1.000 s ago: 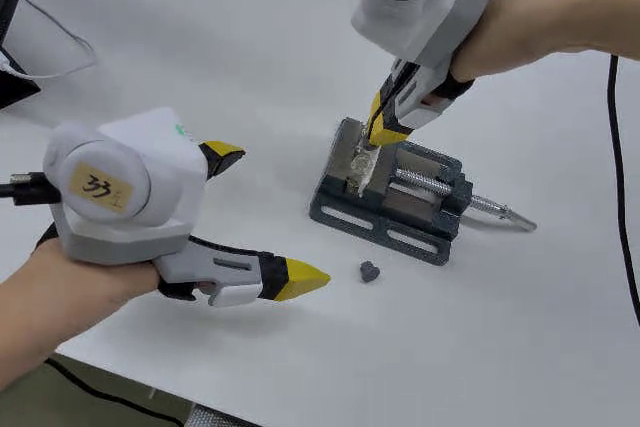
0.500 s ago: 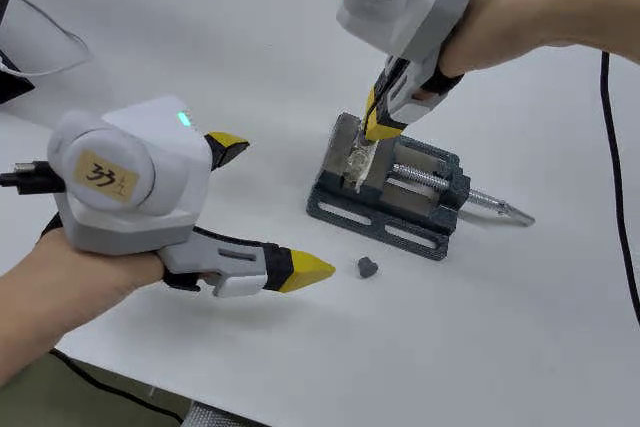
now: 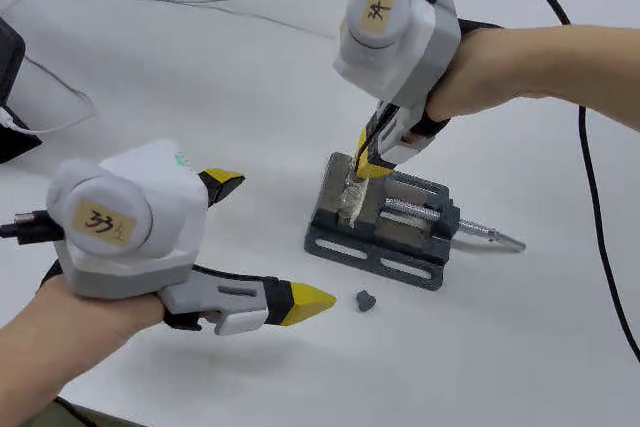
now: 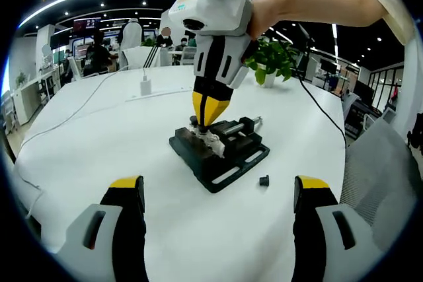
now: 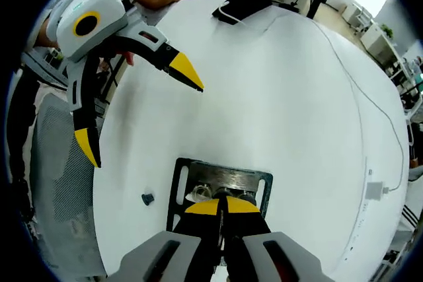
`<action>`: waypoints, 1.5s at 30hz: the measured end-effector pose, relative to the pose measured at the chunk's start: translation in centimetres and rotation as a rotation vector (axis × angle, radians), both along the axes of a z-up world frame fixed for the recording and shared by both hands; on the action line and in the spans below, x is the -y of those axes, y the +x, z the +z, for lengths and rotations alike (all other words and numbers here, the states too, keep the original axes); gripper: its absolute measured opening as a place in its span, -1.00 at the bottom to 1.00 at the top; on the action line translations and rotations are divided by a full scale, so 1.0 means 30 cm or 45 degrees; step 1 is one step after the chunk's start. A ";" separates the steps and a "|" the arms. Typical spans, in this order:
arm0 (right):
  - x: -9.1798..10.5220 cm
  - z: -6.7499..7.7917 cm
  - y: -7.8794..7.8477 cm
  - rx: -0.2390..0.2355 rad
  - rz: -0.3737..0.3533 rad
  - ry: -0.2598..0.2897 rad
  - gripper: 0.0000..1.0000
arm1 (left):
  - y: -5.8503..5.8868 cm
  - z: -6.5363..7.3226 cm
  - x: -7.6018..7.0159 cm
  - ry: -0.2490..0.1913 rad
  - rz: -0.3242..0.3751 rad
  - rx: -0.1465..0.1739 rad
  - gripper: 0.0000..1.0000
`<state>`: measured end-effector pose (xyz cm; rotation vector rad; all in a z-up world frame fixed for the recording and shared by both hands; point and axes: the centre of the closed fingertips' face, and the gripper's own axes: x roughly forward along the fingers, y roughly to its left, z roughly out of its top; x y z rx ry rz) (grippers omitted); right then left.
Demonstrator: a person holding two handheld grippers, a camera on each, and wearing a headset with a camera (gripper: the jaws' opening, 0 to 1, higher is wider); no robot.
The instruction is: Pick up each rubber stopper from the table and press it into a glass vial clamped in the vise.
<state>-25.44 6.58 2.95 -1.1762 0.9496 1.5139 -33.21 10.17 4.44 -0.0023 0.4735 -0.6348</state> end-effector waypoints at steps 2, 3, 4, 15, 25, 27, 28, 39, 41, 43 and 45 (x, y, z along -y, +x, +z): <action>-0.002 -0.002 0.000 0.010 -0.009 0.029 -1.00 | -0.002 0.003 0.000 0.001 0.001 -0.002 0.86; -0.001 -0.001 -0.001 0.012 -0.021 0.037 -1.00 | -0.004 0.007 0.001 0.003 0.001 0.000 0.85; -0.001 -0.001 -0.003 0.016 -0.022 0.041 -1.00 | -0.005 0.010 0.001 0.004 0.001 0.001 0.86; -0.001 0.007 0.002 0.035 -0.048 0.121 -1.00 | -0.004 0.039 0.000 0.031 0.000 0.025 0.86; -0.017 0.006 0.023 0.070 -0.032 0.194 -1.00 | -0.004 0.054 -0.010 0.047 0.016 0.039 0.86; -0.016 0.006 0.023 0.072 -0.024 0.193 -1.00 | -0.004 0.055 -0.012 0.051 0.017 0.042 0.86; -0.016 0.005 0.023 0.072 -0.023 0.190 -1.00 | -0.004 0.056 -0.013 0.051 0.019 0.042 0.86; -0.012 0.001 0.033 0.087 -0.014 0.193 -1.00 | -0.006 0.056 -0.029 0.056 0.029 0.043 0.86; -0.012 0.001 0.035 0.090 -0.014 0.199 -1.00 | -0.007 0.054 -0.032 0.057 0.029 0.040 0.86; -0.009 0.004 0.037 0.090 -0.031 0.205 -0.95 | -0.008 0.052 -0.036 0.060 0.031 0.040 0.86; -0.002 0.003 0.029 0.068 -0.046 0.200 -0.78 | -0.009 0.054 -0.036 0.059 0.031 0.039 0.86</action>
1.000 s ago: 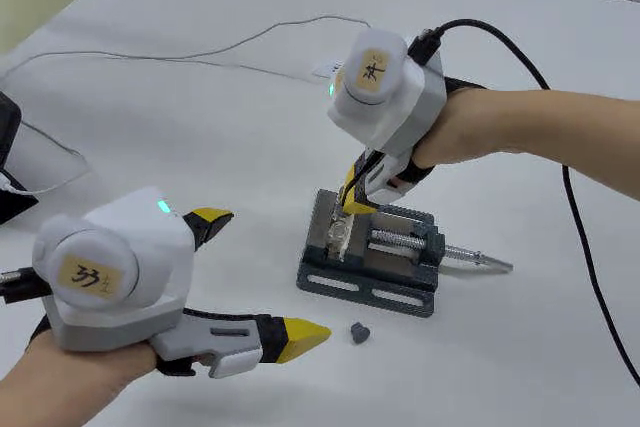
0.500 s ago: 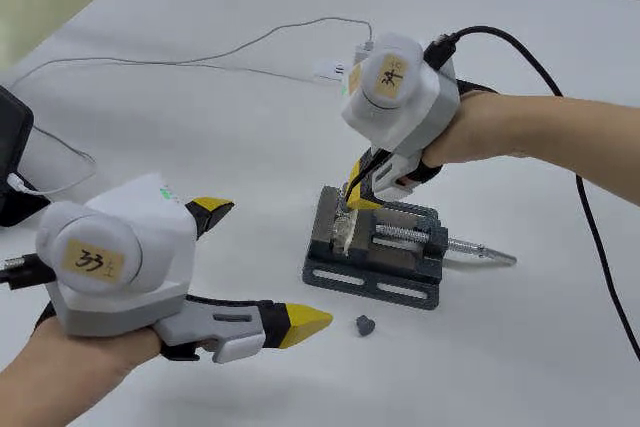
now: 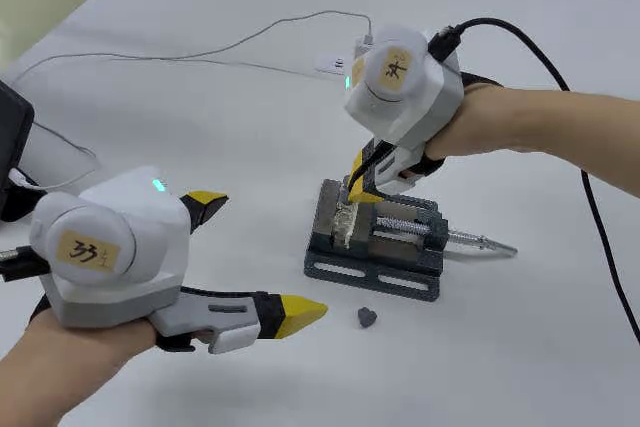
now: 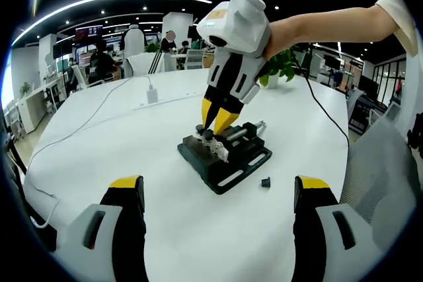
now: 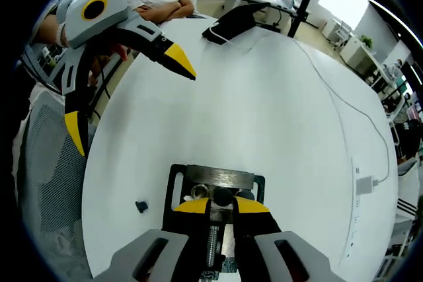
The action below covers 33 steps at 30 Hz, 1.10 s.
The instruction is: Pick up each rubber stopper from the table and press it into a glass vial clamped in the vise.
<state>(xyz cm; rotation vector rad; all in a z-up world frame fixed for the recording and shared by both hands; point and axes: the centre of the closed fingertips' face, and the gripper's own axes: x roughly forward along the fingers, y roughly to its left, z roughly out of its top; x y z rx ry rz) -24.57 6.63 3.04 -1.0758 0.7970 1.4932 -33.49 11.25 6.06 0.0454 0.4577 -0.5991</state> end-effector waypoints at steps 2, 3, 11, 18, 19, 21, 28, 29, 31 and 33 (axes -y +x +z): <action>0.006 -0.001 -0.011 -0.024 -0.021 0.008 -0.56 | 0.000 0.000 -0.001 0.002 0.000 0.001 0.86; 0.009 -0.001 -0.011 -0.010 -0.022 0.018 -0.53 | 0.000 0.000 -0.002 0.001 0.001 0.000 0.86; 0.043 0.006 -0.092 -0.049 -0.036 0.083 -0.35 | -0.008 -0.004 0.003 0.002 -0.004 -0.003 0.86; 0.073 0.011 -0.143 -0.073 -0.056 0.112 -0.36 | -0.015 -0.005 0.002 0.007 -0.007 -0.005 0.86; 0.077 0.012 -0.148 -0.076 -0.061 0.118 -0.36 | -0.016 -0.005 0.002 0.008 -0.009 -0.004 0.86; 0.086 0.012 -0.160 -0.083 -0.071 0.127 -0.37 | -0.018 -0.007 0.003 0.012 -0.014 -0.007 0.86; 0.127 0.000 -0.204 -0.099 -0.104 0.142 -0.38 | -0.027 -0.012 0.009 0.019 -0.032 -0.010 0.86; 0.132 -0.002 -0.210 -0.104 -0.110 0.142 -0.38 | -0.028 -0.013 0.009 0.020 -0.034 -0.011 0.86; 0.139 -0.007 -0.227 -0.115 -0.129 0.149 -0.38 | -0.031 -0.015 0.010 0.021 -0.037 -0.012 0.86; 0.143 -0.015 -0.235 -0.120 -0.143 0.155 -0.40 | -0.034 -0.018 0.010 0.024 -0.042 -0.015 0.86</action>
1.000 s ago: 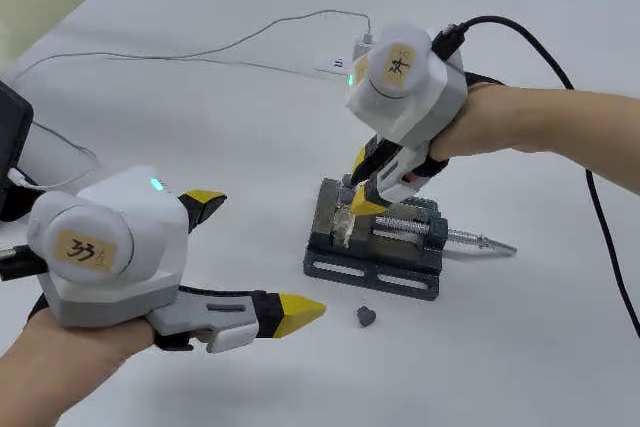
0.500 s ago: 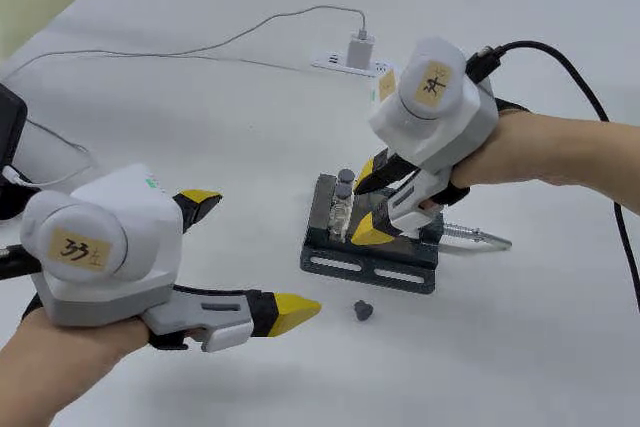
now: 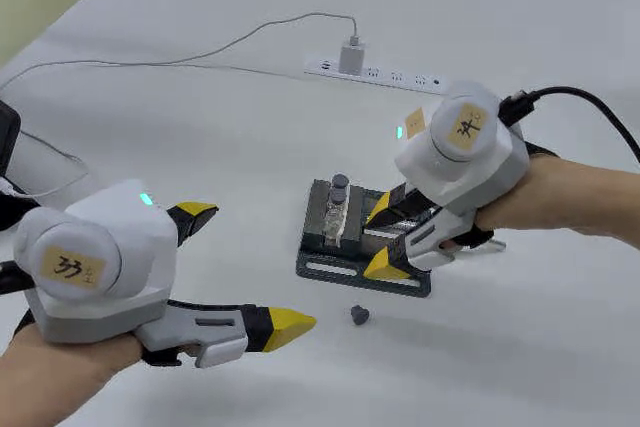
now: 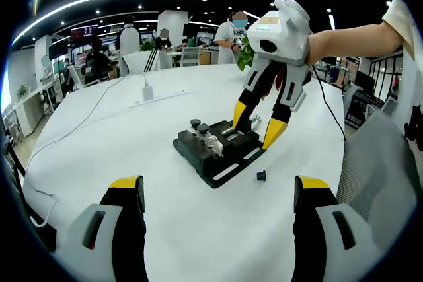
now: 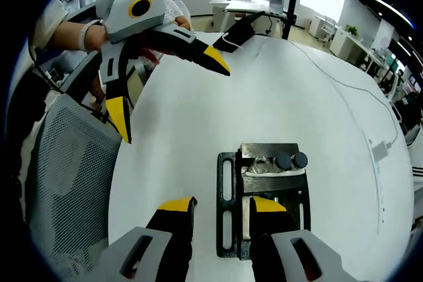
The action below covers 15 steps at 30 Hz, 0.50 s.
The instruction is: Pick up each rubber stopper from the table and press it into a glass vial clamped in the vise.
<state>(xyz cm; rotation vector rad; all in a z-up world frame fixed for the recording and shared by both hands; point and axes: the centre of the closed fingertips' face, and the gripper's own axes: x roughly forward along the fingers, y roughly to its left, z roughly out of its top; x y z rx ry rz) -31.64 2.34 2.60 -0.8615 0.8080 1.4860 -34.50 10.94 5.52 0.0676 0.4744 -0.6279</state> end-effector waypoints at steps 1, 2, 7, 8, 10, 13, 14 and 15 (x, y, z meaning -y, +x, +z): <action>0.002 -0.004 -0.005 -0.006 -0.007 0.004 -0.40 | -0.001 0.000 0.001 0.001 -0.003 0.000 0.86; 0.004 -0.007 -0.010 -0.011 -0.012 0.007 -0.40 | -0.003 -0.001 0.002 -0.001 -0.006 -0.002 0.86; 0.021 -0.035 -0.048 -0.039 -0.005 0.005 -0.47 | -0.009 -0.005 0.002 0.003 -0.014 -0.004 0.86; 0.025 -0.042 -0.058 -0.045 0.006 0.005 -0.48 | -0.010 -0.005 0.002 0.005 -0.016 -0.004 0.86; 0.030 -0.052 -0.070 -0.057 0.017 0.001 -0.50 | -0.012 -0.007 0.002 0.003 -0.016 -0.006 0.86; 0.042 -0.073 -0.086 -0.072 0.048 -0.019 -0.55 | -0.014 -0.009 0.001 0.003 -0.014 -0.009 0.86; 0.045 -0.077 -0.091 -0.074 0.062 -0.023 -0.57 | -0.014 -0.009 0.001 0.002 -0.014 -0.009 0.86; 0.046 -0.082 -0.098 -0.080 0.080 -0.026 -0.58 | -0.015 -0.010 0.001 0.003 -0.013 -0.010 0.86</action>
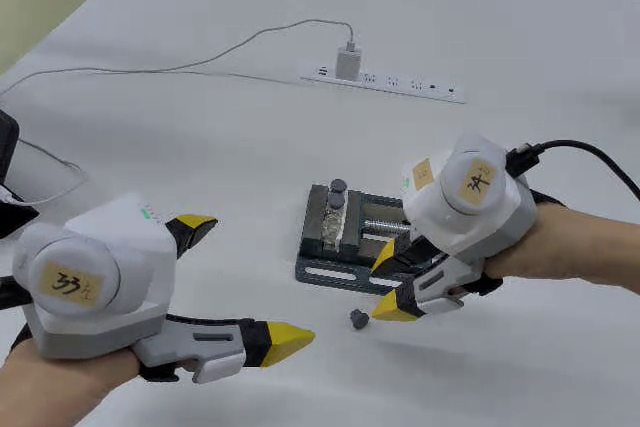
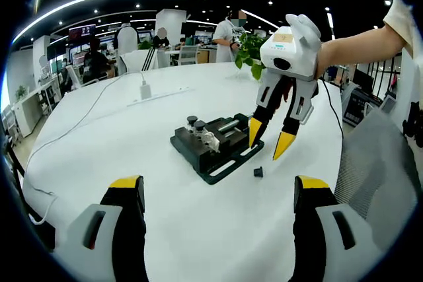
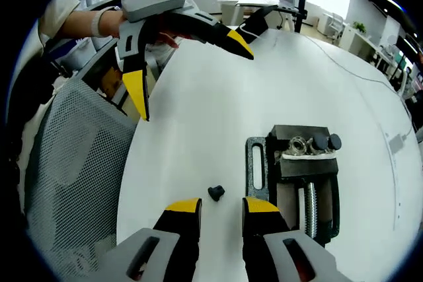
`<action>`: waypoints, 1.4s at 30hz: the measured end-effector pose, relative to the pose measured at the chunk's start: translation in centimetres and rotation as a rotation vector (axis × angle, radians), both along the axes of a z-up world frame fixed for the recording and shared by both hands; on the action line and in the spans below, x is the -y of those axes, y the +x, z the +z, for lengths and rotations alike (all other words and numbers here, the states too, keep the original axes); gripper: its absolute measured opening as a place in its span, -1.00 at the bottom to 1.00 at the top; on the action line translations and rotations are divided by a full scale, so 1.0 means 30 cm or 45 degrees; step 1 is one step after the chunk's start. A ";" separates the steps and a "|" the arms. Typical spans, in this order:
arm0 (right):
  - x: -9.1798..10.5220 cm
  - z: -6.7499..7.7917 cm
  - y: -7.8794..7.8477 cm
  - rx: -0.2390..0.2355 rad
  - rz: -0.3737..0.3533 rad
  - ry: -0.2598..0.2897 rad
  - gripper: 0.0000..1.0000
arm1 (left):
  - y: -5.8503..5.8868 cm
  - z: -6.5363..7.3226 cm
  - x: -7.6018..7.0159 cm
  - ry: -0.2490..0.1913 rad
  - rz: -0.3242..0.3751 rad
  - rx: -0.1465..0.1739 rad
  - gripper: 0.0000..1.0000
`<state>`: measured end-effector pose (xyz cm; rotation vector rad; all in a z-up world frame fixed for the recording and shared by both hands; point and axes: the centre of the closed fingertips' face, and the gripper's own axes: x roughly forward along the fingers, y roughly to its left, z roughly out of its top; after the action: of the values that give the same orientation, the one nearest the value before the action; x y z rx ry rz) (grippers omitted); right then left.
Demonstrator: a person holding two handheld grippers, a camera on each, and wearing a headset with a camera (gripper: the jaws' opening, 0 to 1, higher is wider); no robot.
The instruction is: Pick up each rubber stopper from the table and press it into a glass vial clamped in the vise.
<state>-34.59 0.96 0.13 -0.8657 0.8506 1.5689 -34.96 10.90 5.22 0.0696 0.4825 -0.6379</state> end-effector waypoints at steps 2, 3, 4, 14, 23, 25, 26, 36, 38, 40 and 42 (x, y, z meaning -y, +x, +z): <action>0.000 -0.006 -0.007 -0.011 0.012 -0.003 -0.62 | -0.001 -0.001 0.001 -0.002 0.000 -0.001 0.86; 0.000 -0.009 -0.012 -0.016 0.029 -0.005 -0.65 | -0.001 -0.002 0.001 -0.001 0.001 -0.001 0.86; -0.002 -0.012 -0.012 -0.012 0.037 -0.005 -0.67 | -0.002 -0.002 0.001 -0.001 0.001 -0.002 0.86; -0.018 -0.035 -0.021 -0.005 0.140 -0.010 -0.83 | -0.006 -0.008 -0.003 -0.006 0.007 -0.007 0.85; -0.019 -0.056 -0.024 0.011 0.221 -0.029 -0.92 | -0.015 -0.018 -0.017 -0.008 0.020 -0.018 0.85; -0.021 -0.059 -0.022 0.015 0.228 -0.030 -0.94 | -0.017 -0.020 -0.019 -0.008 0.023 -0.020 0.85; -0.021 -0.062 -0.023 0.015 0.232 -0.031 -0.95 | -0.019 -0.021 -0.020 -0.010 0.025 -0.022 0.85; -0.020 -0.076 -0.019 0.023 0.243 -0.046 -1.00 | -0.024 -0.030 -0.023 -0.014 0.032 -0.029 0.85; -0.020 -0.075 -0.020 0.023 0.241 -0.043 -1.00 | -0.024 -0.031 -0.023 -0.015 0.033 -0.030 0.85; -0.021 -0.075 -0.019 0.024 0.229 -0.044 -1.00 | -0.024 -0.031 -0.023 -0.016 0.033 -0.029 0.85; -0.021 -0.074 -0.019 0.024 0.219 -0.041 -1.00 | -0.025 -0.032 -0.023 -0.017 0.033 -0.029 0.85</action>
<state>-35.14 1.59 -2.09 -0.9968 0.8070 1.6969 -35.69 11.60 4.27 0.0435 0.5006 -0.6169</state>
